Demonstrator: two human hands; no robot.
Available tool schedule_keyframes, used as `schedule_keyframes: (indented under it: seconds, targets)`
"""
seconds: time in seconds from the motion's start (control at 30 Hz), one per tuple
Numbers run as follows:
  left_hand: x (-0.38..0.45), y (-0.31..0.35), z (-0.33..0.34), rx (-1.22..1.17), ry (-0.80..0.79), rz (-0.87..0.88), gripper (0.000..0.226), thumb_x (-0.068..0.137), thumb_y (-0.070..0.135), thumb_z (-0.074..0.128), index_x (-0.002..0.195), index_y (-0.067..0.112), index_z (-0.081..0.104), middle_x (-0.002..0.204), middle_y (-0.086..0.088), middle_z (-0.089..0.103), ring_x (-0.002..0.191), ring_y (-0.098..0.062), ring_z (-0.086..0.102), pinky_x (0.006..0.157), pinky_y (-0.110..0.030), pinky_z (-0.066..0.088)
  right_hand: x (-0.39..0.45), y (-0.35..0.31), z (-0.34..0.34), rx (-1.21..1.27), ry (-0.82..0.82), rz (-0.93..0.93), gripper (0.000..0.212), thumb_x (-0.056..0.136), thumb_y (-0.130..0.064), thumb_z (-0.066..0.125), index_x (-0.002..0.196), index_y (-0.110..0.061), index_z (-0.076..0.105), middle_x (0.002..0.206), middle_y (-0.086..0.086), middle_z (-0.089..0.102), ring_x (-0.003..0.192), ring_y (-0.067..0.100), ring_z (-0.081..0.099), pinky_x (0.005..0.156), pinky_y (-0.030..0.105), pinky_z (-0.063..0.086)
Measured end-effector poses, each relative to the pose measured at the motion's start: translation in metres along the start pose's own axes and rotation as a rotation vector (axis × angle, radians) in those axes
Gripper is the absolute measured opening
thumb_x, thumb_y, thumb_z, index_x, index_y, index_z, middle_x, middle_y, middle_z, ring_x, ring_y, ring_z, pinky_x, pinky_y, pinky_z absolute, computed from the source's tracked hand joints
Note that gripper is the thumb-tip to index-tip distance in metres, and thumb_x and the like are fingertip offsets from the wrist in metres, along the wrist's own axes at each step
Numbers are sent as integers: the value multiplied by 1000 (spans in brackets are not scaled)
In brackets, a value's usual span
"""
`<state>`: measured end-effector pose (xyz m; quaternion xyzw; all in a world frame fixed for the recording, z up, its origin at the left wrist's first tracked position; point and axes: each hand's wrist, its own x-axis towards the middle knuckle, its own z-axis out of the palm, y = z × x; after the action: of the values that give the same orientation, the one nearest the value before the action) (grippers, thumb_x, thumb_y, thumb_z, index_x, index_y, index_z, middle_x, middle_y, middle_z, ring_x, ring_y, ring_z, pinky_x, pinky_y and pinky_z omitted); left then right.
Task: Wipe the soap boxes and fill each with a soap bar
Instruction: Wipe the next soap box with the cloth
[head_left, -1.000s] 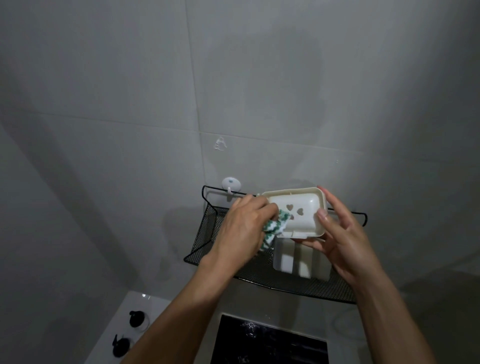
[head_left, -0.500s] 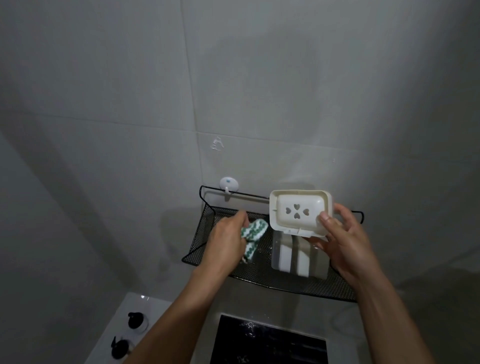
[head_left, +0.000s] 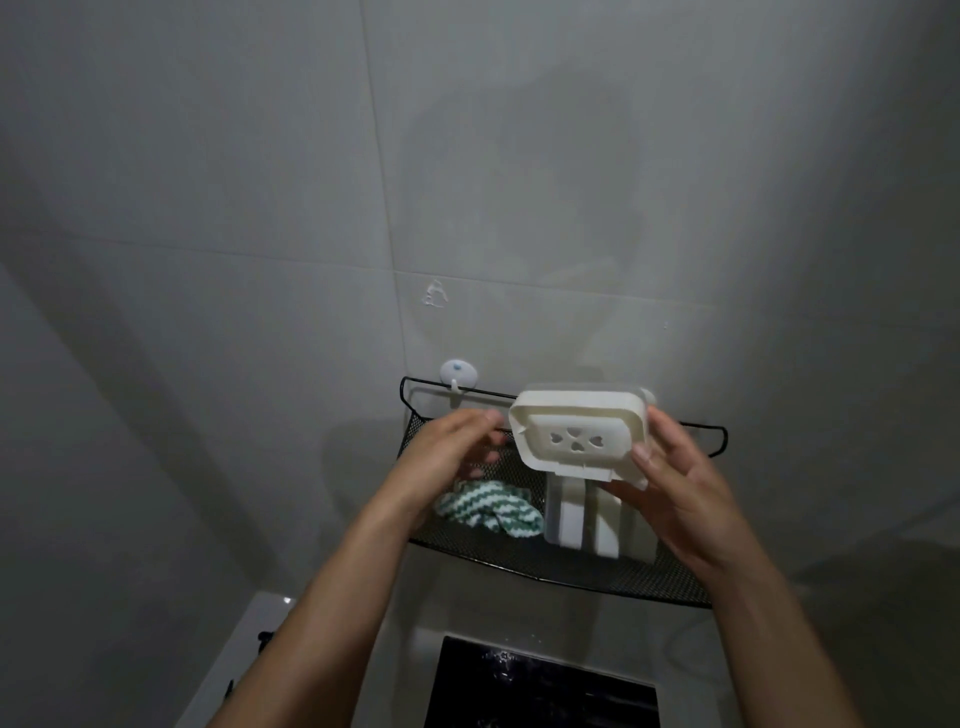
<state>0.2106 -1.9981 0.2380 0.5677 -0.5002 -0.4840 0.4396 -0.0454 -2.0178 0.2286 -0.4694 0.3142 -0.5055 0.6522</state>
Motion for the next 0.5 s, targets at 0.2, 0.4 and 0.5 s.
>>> schedule_keyframes:
  seconds: [0.2, 0.4, 0.5]
  targets:
    - [-2, 9, -1, -348, -118, -117, 52, 74, 54, 74, 112, 19, 65, 103, -11, 75, 98, -35, 70, 95, -45, 53, 5, 0, 12, 54, -104, -28, 57, 81, -19, 72, 136, -29, 61, 139, 4, 62, 120, 22, 64, 90, 31, 56]
    - [-9, 13, -2, -539, -93, -143, 48, 71, 31, 72, 111, 6, 62, 110, -26, 69, 100, -43, 65, 93, -47, 55, 7, 3, 15, 23, -152, 4, 54, 82, -25, 72, 133, -40, 62, 137, -5, 63, 122, 15, 63, 93, 27, 54]
    - [-10, 11, -3, -578, -30, -58, 33, 72, 23, 71, 96, 7, 55, 109, -23, 66, 101, -39, 64, 97, -47, 53, 10, 6, 10, 28, -131, 58, 60, 86, -8, 68, 140, -31, 57, 143, 3, 59, 125, 26, 62, 95, 39, 56]
